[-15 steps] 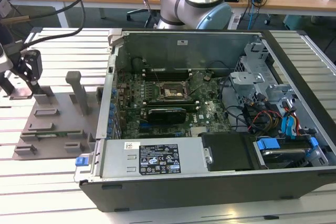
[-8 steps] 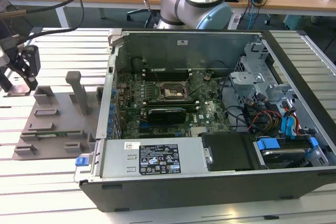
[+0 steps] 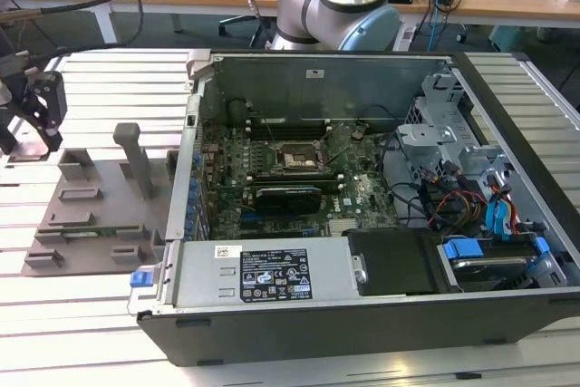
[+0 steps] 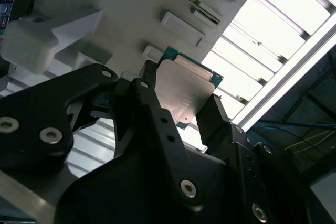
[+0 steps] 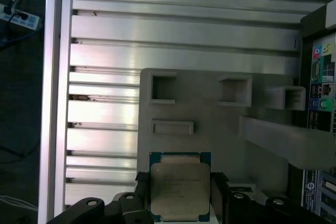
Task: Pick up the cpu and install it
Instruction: 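Pick up the cpu and move it towards the insertion slot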
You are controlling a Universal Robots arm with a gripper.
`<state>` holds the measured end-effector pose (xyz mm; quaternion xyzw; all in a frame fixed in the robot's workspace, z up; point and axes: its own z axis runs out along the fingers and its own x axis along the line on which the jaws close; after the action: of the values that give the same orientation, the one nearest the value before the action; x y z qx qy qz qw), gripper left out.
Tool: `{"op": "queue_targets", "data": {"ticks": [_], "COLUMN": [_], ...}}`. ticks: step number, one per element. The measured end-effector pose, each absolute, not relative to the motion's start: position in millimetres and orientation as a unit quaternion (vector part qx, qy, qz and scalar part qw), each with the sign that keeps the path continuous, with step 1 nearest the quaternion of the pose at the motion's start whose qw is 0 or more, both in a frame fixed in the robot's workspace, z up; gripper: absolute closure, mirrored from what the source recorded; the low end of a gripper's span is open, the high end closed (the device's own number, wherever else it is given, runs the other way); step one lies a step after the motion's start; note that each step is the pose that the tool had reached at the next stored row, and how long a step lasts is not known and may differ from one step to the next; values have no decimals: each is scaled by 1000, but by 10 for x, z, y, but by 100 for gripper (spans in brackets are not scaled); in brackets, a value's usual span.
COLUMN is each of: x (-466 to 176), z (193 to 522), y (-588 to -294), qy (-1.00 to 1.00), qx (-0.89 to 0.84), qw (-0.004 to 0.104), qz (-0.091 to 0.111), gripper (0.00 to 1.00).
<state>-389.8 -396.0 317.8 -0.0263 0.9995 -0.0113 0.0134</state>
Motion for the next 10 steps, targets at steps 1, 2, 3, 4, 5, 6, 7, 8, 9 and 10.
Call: {"op": "queue_targets", "data": {"ticks": [1,2,3,4,5,6,7,8,9,10], "x": [-3898,-3898,-3898,-3898,-3898,-3898,-3898,-3898,-3898,-3898], "z": [3196,3210,3221,3237,3247,3257,3267,3276,3287,3297], "y": [-3960,-3960,-3960,-3960,-3960,-3960,-3960,-3960,-3960,-3960], "qy": [1000,1000,1000,1000,1000,1000,1000,1000,1000,1000], "qx": [-26,-26,-26,-26,-26,-26,-26,-26,-26,-26], "qw": [13,13,13,13,13,13,13,13,13,13], "qz": [-11,-11,-11,-11,-11,-11,-11,-11,-11,-11], "gripper": [45,45,45,45,45,45,45,45,45,45]}}
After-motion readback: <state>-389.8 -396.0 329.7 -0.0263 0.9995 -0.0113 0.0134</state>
